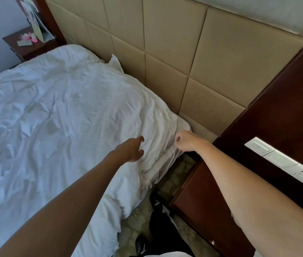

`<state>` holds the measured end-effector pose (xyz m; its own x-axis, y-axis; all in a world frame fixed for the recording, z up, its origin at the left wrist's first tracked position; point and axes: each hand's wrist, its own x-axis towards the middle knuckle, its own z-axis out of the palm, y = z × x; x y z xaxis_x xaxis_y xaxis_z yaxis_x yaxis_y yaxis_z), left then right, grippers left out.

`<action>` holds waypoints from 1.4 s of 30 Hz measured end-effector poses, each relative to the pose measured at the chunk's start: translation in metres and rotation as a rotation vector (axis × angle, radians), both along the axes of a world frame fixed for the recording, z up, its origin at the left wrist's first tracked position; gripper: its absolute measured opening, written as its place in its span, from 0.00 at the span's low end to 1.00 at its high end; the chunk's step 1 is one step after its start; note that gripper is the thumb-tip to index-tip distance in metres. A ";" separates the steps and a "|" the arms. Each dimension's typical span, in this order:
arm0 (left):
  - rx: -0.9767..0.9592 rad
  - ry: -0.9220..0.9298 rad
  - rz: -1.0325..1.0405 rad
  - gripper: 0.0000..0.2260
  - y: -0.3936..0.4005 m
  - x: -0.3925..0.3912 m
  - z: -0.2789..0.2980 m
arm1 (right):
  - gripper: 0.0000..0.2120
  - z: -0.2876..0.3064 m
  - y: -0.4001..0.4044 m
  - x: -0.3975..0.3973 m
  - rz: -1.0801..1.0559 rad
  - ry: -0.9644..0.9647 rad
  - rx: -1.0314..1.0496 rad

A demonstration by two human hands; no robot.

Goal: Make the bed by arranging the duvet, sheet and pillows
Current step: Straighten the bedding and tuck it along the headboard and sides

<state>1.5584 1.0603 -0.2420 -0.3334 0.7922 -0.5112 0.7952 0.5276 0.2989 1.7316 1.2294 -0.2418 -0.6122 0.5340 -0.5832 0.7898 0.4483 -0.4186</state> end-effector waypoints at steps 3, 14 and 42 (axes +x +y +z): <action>0.032 0.041 -0.014 0.23 0.044 -0.001 -0.012 | 0.07 -0.020 0.035 -0.007 -0.022 -0.018 -0.001; -0.100 -0.025 0.044 0.33 0.139 0.003 -0.131 | 0.39 -0.144 0.113 -0.045 -0.210 0.002 -0.217; 0.403 -0.463 0.038 0.15 0.294 0.096 -0.131 | 0.18 -0.079 0.240 -0.017 -0.771 0.318 0.445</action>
